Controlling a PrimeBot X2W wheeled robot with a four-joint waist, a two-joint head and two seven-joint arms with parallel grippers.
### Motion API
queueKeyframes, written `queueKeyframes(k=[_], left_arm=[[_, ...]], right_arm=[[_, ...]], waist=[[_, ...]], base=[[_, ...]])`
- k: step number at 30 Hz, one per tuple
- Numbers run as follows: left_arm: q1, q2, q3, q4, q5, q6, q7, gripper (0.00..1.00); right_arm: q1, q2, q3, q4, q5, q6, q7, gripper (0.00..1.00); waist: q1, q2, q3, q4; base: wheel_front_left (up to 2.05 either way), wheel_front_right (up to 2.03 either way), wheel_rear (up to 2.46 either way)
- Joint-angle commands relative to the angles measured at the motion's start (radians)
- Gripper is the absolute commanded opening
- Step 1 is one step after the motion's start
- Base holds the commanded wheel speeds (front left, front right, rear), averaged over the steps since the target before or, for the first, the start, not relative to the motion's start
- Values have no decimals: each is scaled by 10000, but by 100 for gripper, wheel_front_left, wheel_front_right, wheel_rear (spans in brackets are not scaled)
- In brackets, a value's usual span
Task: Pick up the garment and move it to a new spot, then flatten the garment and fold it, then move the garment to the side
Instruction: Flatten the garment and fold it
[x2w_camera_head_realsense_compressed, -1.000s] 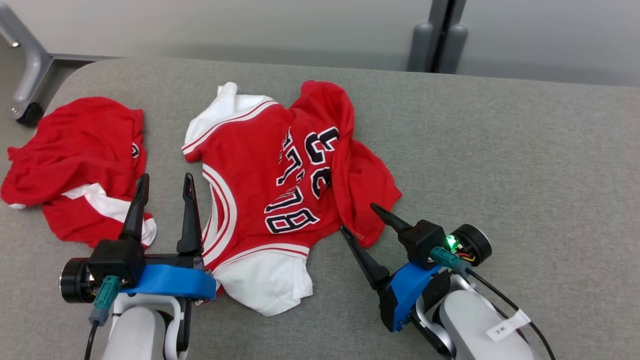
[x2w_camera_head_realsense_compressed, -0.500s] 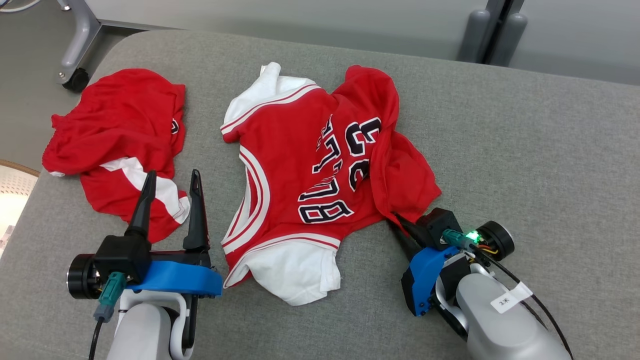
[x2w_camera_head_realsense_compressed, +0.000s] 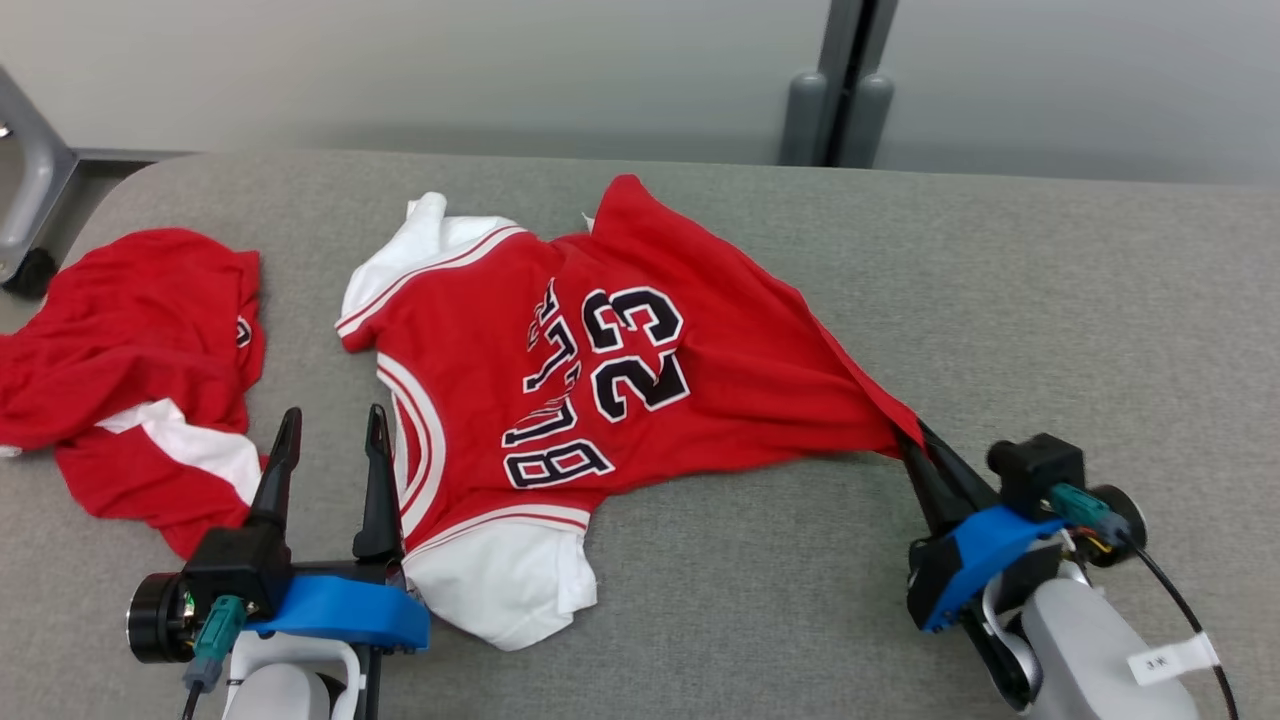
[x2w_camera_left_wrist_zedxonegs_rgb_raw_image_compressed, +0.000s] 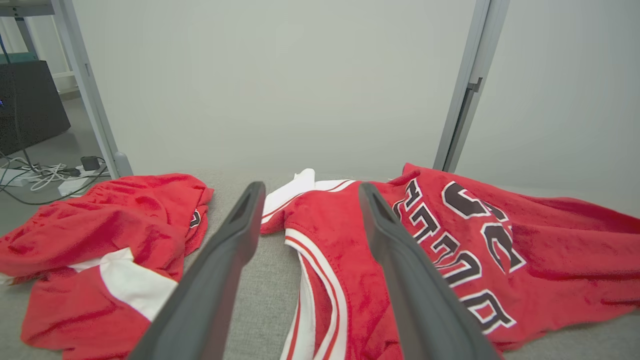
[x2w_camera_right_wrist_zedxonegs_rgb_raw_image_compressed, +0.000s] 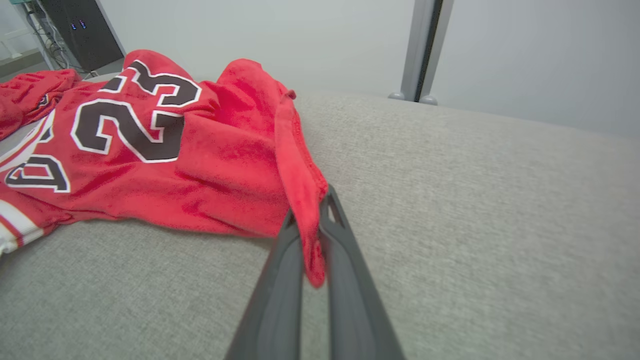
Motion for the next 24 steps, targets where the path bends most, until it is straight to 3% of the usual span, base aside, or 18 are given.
queueKeyframes(k=[1,9,16,21,22,23,24], left_arm=[[117,-8,44,15,48,-10,-46,100],[326,-13,114,21,88,-63,-46,100],[310,-19,124,96,70,-107,-46,100],[275,-18,192,116,107,-139,-46,100],[266,-19,215,116,119,-143,-46,100],[251,-18,236,113,132,-143,-46,100],[230,-18,263,107,143,-149,-46,100]], right_arm=[[438,-169,-204,-436,200,3,0,0],[3123,-601,-1981,-4319,675,3,1485,0],[5870,21,-3895,-7804,537,3,3341,0],[7004,408,-4604,-8761,474,3,4148,0],[7149,479,-4652,-8909,437,3,4265,16],[7204,541,-4685,-9042,431,4,4319,82],[7233,561,-4692,-9115,417,3,4364,100]], waist=[[0,0,-404,-464],[0,0,-612,-954],[0,0,-495,-1053],[0,0,-428,-1105],[0,0,-410,-1124],[0,0,-395,-1141],[0,0,-378,-1157]], base=[[0,0,0],[0,0,0],[0,0,0],[0,0,0],[0,0,0],[0,0,0],[0,0,0]])
